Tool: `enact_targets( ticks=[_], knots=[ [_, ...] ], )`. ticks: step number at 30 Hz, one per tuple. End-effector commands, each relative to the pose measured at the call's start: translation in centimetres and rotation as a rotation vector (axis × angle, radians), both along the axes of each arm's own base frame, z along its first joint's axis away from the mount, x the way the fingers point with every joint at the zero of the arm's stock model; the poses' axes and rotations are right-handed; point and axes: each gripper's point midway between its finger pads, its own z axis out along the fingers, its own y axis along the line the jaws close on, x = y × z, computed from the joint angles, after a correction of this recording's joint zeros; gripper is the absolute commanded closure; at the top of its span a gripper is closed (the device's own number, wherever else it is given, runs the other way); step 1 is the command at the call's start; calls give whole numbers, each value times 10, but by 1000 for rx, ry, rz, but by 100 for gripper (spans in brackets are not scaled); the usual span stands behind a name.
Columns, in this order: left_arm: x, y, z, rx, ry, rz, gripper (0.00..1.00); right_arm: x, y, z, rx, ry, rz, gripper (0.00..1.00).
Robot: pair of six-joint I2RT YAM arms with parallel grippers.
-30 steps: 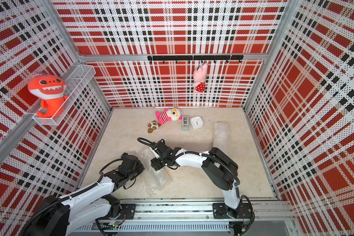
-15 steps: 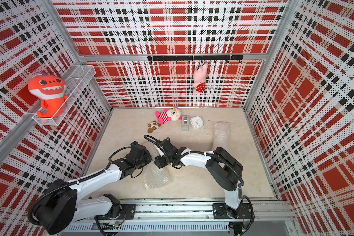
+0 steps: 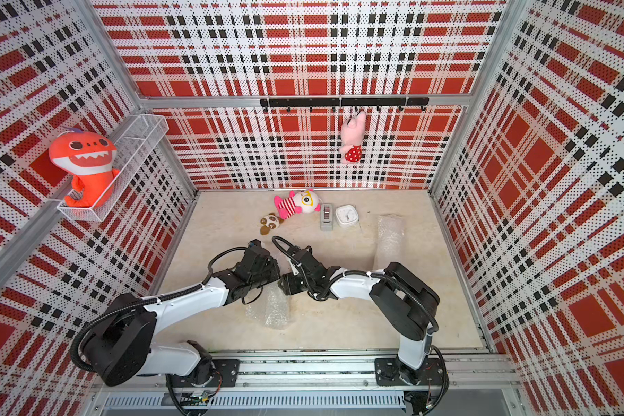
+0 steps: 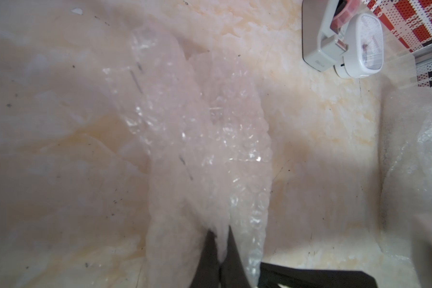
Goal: Wrap vases in bubble wrap
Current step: Wrap the vase in bubble wrap.
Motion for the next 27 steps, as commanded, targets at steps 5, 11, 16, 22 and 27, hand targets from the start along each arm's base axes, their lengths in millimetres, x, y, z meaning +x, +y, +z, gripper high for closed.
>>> enact_targets(
  ticks=[5,11,16,22,27],
  knots=[
    [-22,-12,-11,-66,-1,-91,95,-16,-12,-21,-46,60,12,42],
    [-29,-11,-23,-88,24,-82,95,-13,-24,-13,-42,54,0,37],
    [-32,-9,-27,-72,36,-77,94,-14,-24,11,4,27,22,32],
    [-33,-9,-30,-70,46,-73,94,-2,-34,39,125,41,1,33],
    [-33,-11,-30,-75,47,-71,94,29,-30,52,217,60,-36,33]
  ],
)
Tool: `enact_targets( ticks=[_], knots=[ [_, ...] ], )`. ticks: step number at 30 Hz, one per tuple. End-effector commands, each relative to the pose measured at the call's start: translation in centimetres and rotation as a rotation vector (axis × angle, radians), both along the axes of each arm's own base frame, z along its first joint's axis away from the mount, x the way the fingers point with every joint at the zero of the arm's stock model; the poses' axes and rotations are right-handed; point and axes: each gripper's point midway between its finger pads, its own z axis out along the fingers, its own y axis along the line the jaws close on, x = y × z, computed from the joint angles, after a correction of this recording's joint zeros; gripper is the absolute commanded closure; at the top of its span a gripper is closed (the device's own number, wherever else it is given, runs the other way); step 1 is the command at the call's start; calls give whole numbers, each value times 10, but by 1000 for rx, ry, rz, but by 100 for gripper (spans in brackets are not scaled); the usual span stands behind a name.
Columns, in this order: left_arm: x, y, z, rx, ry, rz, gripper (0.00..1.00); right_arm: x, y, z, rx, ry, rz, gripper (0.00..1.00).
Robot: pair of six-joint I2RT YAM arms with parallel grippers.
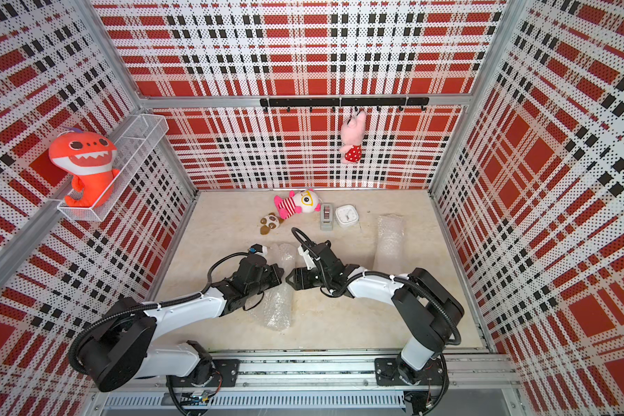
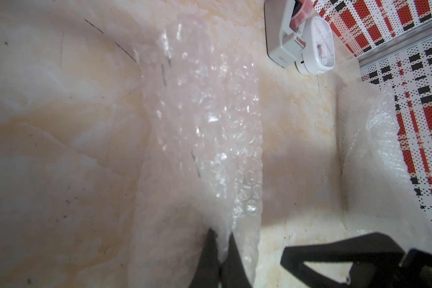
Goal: Wrap vases in bubble wrap
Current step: Wrap the vase in bubble wrap.
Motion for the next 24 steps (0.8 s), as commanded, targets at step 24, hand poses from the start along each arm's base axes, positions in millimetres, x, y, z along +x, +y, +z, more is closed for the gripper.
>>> enact_targets(
  ticks=[24],
  knots=[
    [-22,-12,-19,10,77,-48,94,103,43,-33,-12,29,-80,38]
  ],
)
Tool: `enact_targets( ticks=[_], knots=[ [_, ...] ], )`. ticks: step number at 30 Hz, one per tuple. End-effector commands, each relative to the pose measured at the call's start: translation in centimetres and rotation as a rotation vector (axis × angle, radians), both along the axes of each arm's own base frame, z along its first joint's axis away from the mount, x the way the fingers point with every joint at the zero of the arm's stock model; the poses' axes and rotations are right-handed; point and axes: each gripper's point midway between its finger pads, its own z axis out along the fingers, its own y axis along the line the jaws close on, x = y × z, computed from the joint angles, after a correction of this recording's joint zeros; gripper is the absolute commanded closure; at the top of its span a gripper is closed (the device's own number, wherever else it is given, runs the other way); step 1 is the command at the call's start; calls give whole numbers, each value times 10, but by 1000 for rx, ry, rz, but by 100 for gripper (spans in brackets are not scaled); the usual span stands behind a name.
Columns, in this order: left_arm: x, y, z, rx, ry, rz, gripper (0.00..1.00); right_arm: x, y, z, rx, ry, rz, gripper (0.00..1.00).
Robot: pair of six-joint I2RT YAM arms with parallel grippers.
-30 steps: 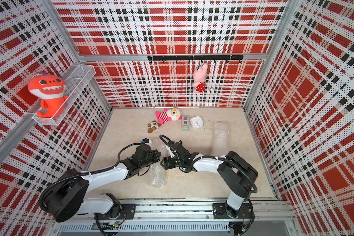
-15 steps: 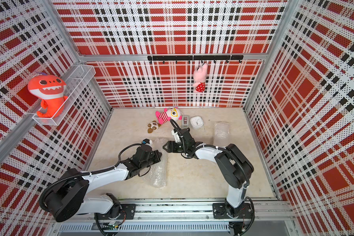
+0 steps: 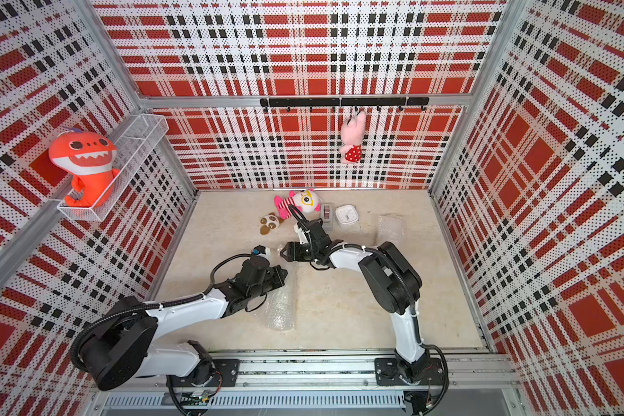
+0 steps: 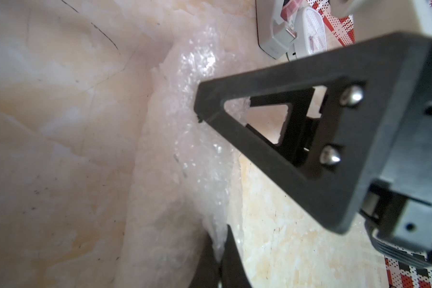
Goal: Wrap vases in bubble wrap
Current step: Wrap the vase in bubble wrap.
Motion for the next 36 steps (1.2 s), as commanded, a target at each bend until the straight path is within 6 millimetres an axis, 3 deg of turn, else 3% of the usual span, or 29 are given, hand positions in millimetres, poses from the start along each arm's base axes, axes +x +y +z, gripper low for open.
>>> enact_targets(
  ticks=[1,9,12,15,21,29,33,36],
  knots=[
    [-16,0,-20,36,71,-32,94,3,2,-11,-26,-4,-13,42],
    [-14,-8,-9,18,59,-37,91,3,-12,-9,-51,-43,-79,66],
    [-15,-12,-2,-3,52,-40,83,2,-17,-7,-47,-56,-105,73],
    [-16,-19,13,-53,30,-57,72,1,-22,-5,-50,-74,-135,80],
    [-20,-19,46,-131,-23,-62,59,0,-35,-3,-57,-95,-188,89],
    [-26,24,75,-126,-66,49,50,-1,-47,2,-71,-123,-232,96],
    [-30,50,60,-83,-35,111,49,-3,-45,4,-47,-120,-238,97],
    [-37,44,48,-133,-15,72,47,-4,-46,2,-52,-117,-240,97]
  ],
)
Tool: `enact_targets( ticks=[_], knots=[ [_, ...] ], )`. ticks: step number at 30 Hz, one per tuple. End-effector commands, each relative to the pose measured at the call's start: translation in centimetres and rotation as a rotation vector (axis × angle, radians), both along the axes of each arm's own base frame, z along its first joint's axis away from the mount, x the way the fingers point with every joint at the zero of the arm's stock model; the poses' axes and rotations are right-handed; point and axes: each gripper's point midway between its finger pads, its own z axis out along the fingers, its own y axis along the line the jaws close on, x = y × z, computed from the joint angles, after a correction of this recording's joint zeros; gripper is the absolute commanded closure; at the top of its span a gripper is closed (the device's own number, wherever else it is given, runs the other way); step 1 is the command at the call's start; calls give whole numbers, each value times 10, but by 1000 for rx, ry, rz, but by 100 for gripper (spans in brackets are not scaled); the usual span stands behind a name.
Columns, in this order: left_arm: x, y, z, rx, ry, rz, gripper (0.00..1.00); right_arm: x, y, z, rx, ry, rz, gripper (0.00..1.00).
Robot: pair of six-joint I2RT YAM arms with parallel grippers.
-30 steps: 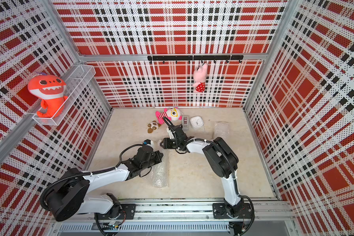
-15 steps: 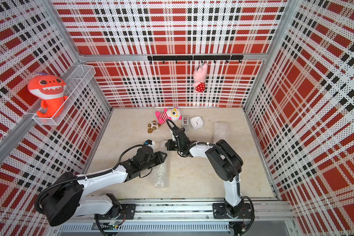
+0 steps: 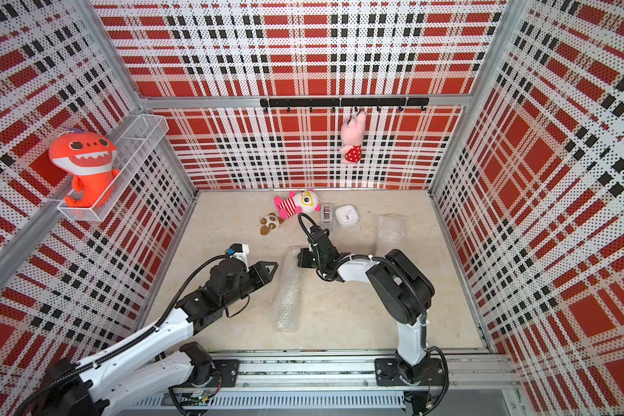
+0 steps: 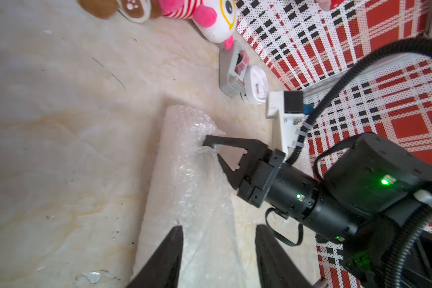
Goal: Wrap vases in bubble wrap
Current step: Wrap the vase in bubble wrap.
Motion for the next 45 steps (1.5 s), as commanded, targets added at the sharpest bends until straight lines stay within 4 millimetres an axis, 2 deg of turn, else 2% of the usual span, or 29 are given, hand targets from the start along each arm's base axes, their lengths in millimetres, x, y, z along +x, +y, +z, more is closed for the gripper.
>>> enact_targets(
  ticks=[1,6,10,15,18,23,26,27,29,30,34,35,37,39,42,45],
  knots=[
    [-13,-2,-31,-3,75,-44,45,-1,-1,10,15,-24,-21,97],
    [-11,-19,-47,50,98,-82,34,-3,1,11,17,-31,-20,98],
    [-7,-37,-45,88,77,-133,25,-4,3,9,15,-29,-15,98],
    [-3,-40,-57,117,95,-120,16,-6,6,6,15,-25,-12,98],
    [-3,-49,-61,119,98,-149,12,-7,6,5,10,-25,-15,98],
    [-5,-47,-81,187,131,-152,10,-6,6,9,14,-35,-18,98],
    [-8,-44,-92,207,150,-156,13,-5,5,10,13,-40,-21,97],
    [-9,-43,-95,212,156,-157,16,-6,5,11,14,-41,-21,95],
    [-12,-35,-103,238,173,-139,19,-7,5,17,24,-48,-18,83],
    [-14,-31,-107,252,182,-129,20,-7,4,21,27,-56,-18,80],
    [-20,-23,-116,278,195,-133,24,-12,-7,46,42,-87,-13,58],
    [-21,-22,-117,285,195,-138,25,-15,-10,51,51,-90,-5,55],
    [-21,-20,-120,297,195,-153,26,-23,-12,61,76,-79,52,45],
    [-20,-16,-123,312,203,-157,26,-34,-7,64,81,-44,140,36],
    [-19,-20,-122,307,180,-197,27,-50,2,54,64,43,244,23],
    [-20,-20,-124,316,180,-207,27,-45,-4,45,18,40,215,17]
  ],
)
